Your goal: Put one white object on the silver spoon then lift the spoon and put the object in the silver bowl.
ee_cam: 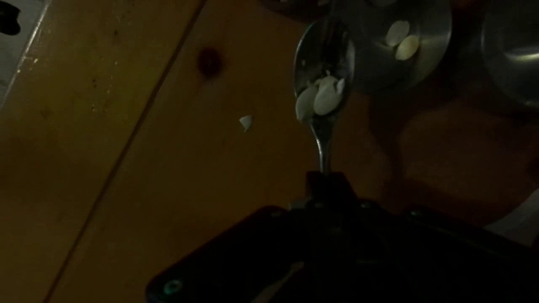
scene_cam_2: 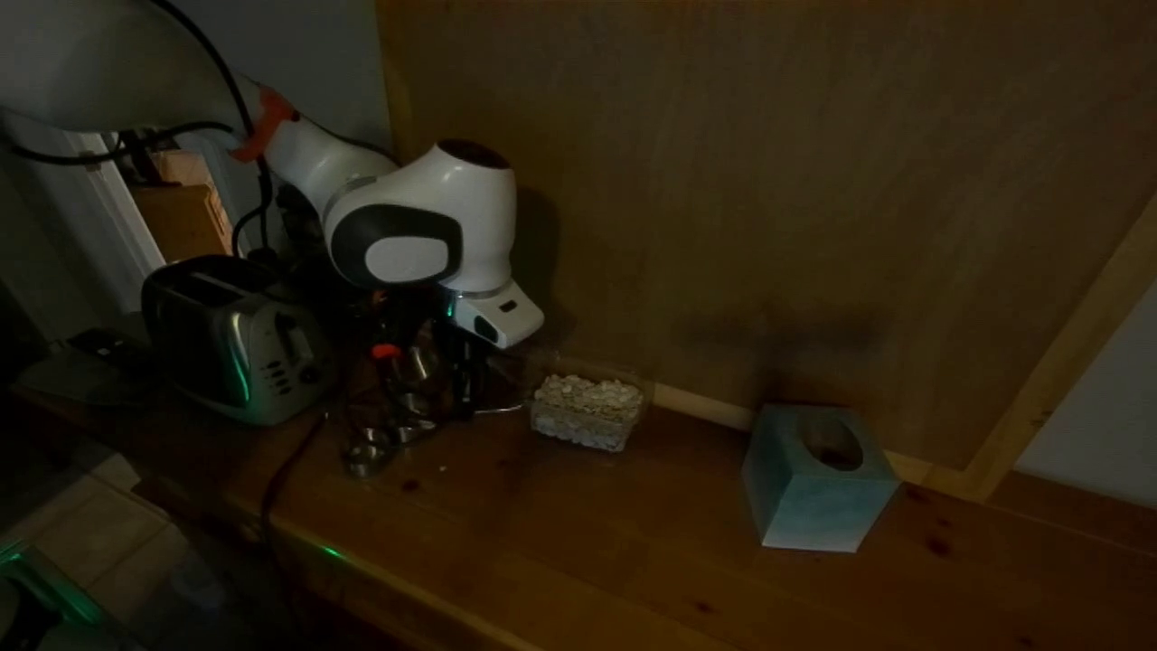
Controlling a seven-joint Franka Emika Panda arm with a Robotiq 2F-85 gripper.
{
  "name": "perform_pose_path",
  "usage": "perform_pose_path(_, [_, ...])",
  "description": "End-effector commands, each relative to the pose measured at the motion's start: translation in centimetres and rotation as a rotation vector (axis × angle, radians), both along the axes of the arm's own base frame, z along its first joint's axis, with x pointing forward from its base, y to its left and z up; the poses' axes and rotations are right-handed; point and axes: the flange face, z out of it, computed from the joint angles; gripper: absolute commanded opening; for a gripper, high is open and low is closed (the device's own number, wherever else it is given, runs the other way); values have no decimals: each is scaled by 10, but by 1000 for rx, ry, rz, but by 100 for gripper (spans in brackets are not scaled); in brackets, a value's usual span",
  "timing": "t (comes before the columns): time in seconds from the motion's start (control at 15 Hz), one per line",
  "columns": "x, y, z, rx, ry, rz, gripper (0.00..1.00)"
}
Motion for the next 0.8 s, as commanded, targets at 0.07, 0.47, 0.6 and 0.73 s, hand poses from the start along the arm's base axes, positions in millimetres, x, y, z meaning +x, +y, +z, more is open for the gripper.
perform_pose_path(0.07, [-9, 0, -2, 48, 61, -69, 2])
perform_pose_path(0.47, [-14, -3, -13, 143, 89, -116, 2])
perform_pose_path(0.6, [-14, -5, -16, 152, 79, -133, 2])
perform_pose_path(0.73, [-14, -2, -11, 149, 58, -136, 2])
